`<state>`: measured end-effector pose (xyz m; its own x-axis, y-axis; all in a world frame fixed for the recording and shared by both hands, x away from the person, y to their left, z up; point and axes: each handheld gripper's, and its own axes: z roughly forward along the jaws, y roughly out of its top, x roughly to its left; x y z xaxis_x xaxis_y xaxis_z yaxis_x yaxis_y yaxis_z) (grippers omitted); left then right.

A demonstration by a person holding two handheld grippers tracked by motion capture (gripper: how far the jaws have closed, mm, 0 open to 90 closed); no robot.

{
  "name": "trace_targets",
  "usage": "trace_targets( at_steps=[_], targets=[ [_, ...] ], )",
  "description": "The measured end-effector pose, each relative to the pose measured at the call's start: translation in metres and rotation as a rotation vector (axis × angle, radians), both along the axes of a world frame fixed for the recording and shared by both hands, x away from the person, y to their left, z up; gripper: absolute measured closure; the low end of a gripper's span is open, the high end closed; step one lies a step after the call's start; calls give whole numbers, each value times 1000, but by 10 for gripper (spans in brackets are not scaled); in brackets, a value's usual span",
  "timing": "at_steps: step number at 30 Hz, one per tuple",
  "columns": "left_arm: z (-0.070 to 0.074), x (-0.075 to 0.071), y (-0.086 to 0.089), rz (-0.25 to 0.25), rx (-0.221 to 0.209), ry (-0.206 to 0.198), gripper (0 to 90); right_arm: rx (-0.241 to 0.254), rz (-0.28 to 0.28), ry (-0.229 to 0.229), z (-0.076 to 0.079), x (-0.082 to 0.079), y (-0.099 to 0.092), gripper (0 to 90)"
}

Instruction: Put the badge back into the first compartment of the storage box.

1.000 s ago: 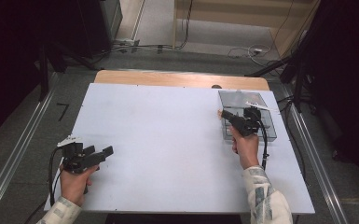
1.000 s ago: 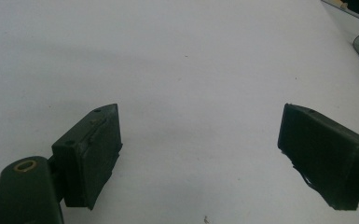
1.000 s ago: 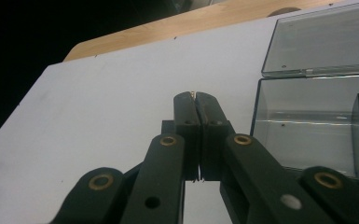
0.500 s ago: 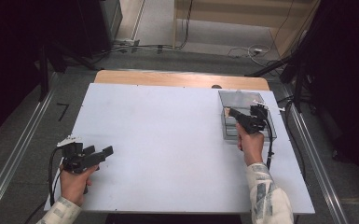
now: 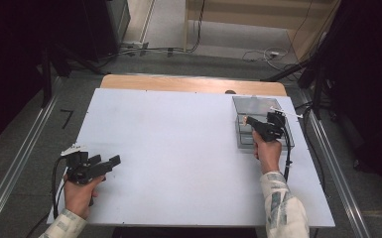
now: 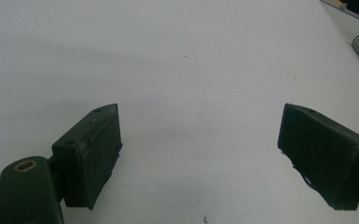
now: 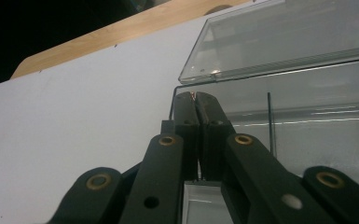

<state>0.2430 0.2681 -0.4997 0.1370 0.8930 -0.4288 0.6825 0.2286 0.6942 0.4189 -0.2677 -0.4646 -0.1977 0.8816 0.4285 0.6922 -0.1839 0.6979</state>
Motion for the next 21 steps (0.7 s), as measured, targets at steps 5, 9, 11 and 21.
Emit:
trace_targets(
  at_steps=[5, 9, 11, 21],
  targets=[
    [0, 0, 0, 2, -1, 0, 138, 5, -7, 16, -4, 3, -2, 715],
    [0, 0, 0, 2, -1, -1, 138, 16, -16, 20, -4, 3, -5, 611],
    [0, 0, 0, 1, -2, -2, 138, 20, -12, 26, -4, 3, -7, 570],
    [0, 0, 0, -1, -1, -1, 138, 10, 1, 25, -6, -1, -12, 319]
  ],
)
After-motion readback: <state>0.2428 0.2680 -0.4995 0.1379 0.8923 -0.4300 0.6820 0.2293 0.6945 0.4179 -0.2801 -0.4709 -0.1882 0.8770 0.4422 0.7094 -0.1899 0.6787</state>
